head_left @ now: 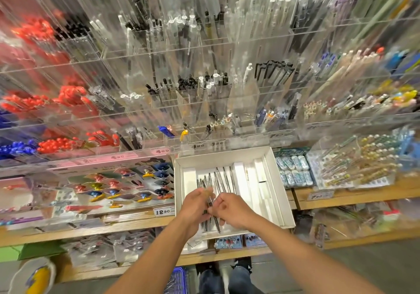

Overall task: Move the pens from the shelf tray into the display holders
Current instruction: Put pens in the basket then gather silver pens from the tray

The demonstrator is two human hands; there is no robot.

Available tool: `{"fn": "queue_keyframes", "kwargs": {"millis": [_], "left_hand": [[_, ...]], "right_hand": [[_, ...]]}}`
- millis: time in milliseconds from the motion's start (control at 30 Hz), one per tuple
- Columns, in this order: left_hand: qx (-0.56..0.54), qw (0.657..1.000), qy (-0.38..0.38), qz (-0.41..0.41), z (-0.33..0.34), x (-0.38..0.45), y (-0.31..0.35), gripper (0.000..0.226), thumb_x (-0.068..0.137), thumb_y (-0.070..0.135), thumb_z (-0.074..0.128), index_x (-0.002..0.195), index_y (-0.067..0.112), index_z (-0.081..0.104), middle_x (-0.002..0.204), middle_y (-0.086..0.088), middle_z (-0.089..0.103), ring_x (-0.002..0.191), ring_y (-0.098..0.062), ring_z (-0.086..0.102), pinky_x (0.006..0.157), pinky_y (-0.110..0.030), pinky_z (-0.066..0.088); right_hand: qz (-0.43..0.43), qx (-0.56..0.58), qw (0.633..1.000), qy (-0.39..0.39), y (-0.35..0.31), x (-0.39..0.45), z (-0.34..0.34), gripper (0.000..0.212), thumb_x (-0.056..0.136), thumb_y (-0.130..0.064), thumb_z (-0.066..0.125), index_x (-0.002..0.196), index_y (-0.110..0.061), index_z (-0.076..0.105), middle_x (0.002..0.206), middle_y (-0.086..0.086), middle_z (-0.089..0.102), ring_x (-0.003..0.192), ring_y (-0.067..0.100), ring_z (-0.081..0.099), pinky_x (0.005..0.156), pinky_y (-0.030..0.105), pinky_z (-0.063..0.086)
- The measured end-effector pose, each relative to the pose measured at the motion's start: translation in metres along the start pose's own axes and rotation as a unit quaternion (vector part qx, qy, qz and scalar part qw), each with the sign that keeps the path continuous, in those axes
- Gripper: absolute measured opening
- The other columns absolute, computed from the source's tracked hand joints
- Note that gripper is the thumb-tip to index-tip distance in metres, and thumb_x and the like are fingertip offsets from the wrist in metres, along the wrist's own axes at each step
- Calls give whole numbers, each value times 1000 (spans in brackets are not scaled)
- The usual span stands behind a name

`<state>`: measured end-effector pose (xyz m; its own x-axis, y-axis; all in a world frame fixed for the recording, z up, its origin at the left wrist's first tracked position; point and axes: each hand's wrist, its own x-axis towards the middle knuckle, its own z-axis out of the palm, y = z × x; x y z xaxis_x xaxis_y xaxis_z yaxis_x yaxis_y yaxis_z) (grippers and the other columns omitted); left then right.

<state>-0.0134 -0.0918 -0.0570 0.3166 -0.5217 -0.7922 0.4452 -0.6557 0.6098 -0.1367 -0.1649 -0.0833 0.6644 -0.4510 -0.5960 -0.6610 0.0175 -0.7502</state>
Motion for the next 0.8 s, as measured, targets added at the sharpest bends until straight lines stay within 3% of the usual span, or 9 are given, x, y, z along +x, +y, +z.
{"fn": "queue_keyframes", "kwargs": {"millis": [133,200,267,333,467,533,667,800], "left_hand": [[-67,997,38,-4,-5,4,0,23,106,22,42,114,11,61,96,-4,69,79,-17,64,62,-29,49],[-102,994,48,-8,-9,5,0,24,107,21,41,113,8,59,79,-2,65,70,-17,60,54,-28,50],[-126,990,59,-17,-13,6,-1,21,106,21,41,108,8,57,74,-2,62,66,-17,57,56,-30,49],[-143,987,65,-25,-15,7,-3,18,106,21,42,105,10,57,74,-3,61,64,-17,55,58,-31,48],[-153,986,63,-20,-15,6,-3,19,106,19,42,103,10,58,69,-1,63,62,-16,55,56,-30,49],[-155,986,62,-18,-15,5,-3,19,106,19,41,104,9,58,71,-1,63,63,-17,54,56,-30,48],[-151,986,62,-18,-15,6,-5,18,105,18,43,109,10,59,70,-1,64,63,-16,54,56,-29,48],[-148,986,69,-27,-12,11,-5,18,102,21,54,116,12,60,81,-4,63,64,-15,53,58,-29,48]], "right_hand": [[26,-21,999,21,5,14,-13,28,96,-38,59,79,-15,63,80,-4,72,66,8,68,63,23,53],[56,-129,986,94,12,30,-18,32,98,-27,55,70,-12,58,72,-2,65,67,14,64,66,26,52],[97,-236,958,130,17,43,-13,20,97,-15,54,77,-13,54,65,-3,51,64,17,55,60,29,47],[128,-307,937,108,15,50,-5,12,91,-2,54,86,-12,56,65,-3,48,65,18,54,57,28,43],[153,-381,910,64,8,55,8,22,83,7,57,76,-13,54,64,-1,48,64,18,53,58,29,44],[168,-365,914,61,10,55,12,21,86,1,58,72,-13,52,68,-1,52,64,17,55,55,27,44],[162,-237,956,58,8,45,1,30,95,-22,55,67,-14,47,66,-2,52,54,11,49,48,22,39],[71,-135,988,-1,-11,14,-17,31,94,-25,53,65,-15,49,58,2,55,56,16,55,67,28,52]]}}
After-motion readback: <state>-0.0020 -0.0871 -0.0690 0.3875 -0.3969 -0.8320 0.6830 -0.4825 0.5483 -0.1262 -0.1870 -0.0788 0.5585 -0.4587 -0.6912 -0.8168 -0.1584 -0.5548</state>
